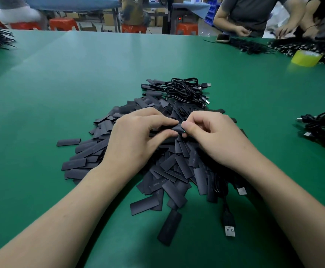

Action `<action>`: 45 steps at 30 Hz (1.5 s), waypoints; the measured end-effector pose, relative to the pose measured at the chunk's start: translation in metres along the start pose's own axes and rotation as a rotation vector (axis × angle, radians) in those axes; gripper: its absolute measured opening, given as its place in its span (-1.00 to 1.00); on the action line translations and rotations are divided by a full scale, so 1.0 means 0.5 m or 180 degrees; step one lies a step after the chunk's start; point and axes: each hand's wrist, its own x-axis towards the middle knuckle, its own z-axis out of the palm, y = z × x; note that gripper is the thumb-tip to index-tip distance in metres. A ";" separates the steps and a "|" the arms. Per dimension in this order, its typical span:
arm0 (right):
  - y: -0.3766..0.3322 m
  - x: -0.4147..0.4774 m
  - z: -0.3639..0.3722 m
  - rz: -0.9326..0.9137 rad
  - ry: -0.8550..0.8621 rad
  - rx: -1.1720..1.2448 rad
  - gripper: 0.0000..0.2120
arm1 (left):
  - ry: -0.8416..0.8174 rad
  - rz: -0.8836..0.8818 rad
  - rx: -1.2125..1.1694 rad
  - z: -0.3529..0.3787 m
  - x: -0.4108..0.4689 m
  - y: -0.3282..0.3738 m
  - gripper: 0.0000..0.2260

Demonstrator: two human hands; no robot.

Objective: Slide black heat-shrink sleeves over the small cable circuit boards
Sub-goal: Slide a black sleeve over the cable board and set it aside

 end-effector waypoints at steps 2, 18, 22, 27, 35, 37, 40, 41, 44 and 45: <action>0.003 0.001 0.000 0.0012 -0.0023 0.0008 -0.72 | -0.0032 0.0050 0.0028 -0.001 0.001 -0.001 -0.79; 0.017 0.005 -0.010 0.0119 -0.0334 0.1358 -0.93 | 0.0021 -0.0031 -0.0132 -0.004 0.001 0.010 -0.83; 0.019 0.005 -0.008 0.0113 -0.0319 0.1370 -0.92 | -0.0017 -0.0011 -0.0129 -0.006 0.001 0.010 -0.84; 0.022 0.006 -0.008 0.0093 -0.0335 0.1358 -0.96 | -0.0054 -0.0047 -0.0135 -0.007 0.002 0.011 -0.85; 0.020 0.005 -0.016 0.0167 -0.0464 0.1428 -0.93 | -0.0152 -0.0049 -0.0016 -0.003 0.002 0.008 -0.82; 0.017 0.004 -0.018 0.0172 -0.0426 0.1578 -0.93 | -0.0014 0.0139 0.0211 -0.002 -0.002 0.010 -0.83; 0.012 0.003 -0.016 0.0243 -0.0394 0.1817 -0.93 | 0.0270 0.0449 0.0509 -0.004 -0.002 0.012 -0.86; 0.012 0.002 -0.015 0.0291 -0.0403 0.1866 -0.92 | 0.0330 0.0537 0.0560 -0.004 -0.002 0.012 -0.87; 0.010 0.000 -0.012 0.0396 -0.0453 0.1869 -0.89 | 0.0280 0.0503 0.0501 -0.002 -0.001 0.016 -0.88; 0.010 0.000 -0.013 0.0407 -0.0457 0.1811 -0.87 | 0.0221 0.0321 0.0349 -0.001 -0.001 0.017 -0.88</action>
